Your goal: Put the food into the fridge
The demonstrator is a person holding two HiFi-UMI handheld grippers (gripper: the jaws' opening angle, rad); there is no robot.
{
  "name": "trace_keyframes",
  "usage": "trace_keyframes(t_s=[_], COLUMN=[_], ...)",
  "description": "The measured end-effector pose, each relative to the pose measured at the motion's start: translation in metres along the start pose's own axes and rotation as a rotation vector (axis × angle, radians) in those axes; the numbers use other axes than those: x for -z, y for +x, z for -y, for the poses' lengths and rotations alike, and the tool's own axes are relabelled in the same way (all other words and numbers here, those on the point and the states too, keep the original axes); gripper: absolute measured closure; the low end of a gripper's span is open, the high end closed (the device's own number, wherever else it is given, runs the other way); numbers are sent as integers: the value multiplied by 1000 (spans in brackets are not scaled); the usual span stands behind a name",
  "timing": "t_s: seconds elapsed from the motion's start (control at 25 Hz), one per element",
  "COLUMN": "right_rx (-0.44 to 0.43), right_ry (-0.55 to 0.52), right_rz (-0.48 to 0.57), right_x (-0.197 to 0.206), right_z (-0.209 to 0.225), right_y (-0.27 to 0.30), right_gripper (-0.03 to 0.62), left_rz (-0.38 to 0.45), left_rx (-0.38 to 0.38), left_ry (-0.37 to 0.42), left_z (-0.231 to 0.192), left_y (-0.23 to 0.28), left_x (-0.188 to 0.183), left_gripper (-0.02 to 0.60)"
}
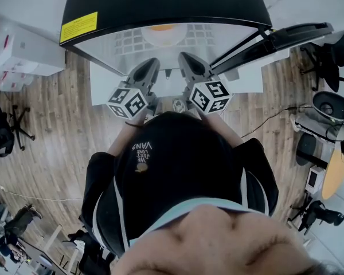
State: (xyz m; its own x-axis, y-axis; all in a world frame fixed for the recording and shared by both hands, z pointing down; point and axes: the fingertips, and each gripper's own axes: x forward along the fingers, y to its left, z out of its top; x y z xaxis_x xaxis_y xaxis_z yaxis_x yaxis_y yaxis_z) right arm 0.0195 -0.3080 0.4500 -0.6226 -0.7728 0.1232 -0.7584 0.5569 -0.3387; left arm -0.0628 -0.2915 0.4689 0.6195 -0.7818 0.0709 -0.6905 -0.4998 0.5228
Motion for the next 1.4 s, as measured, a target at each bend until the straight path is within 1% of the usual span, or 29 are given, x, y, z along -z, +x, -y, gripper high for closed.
trace_keyframes(t_s=[0.52, 1.0, 1.4], right_rx=[37, 74, 108], right_ry=[-2, 7, 13], right_rz=[16, 23, 36], right_x=[6, 17, 25], right_z=[-17, -32, -45], right_y=[-28, -43, -49], right_gripper=[582, 582, 582], left_rz=[-7, -27, -42], left_rx=[33, 42, 71], left_ry=[2, -18, 0], left_z=[17, 17, 16], left_y=[-22, -45, -59], left_x=[7, 16, 17], left_gripper=[555, 555, 555])
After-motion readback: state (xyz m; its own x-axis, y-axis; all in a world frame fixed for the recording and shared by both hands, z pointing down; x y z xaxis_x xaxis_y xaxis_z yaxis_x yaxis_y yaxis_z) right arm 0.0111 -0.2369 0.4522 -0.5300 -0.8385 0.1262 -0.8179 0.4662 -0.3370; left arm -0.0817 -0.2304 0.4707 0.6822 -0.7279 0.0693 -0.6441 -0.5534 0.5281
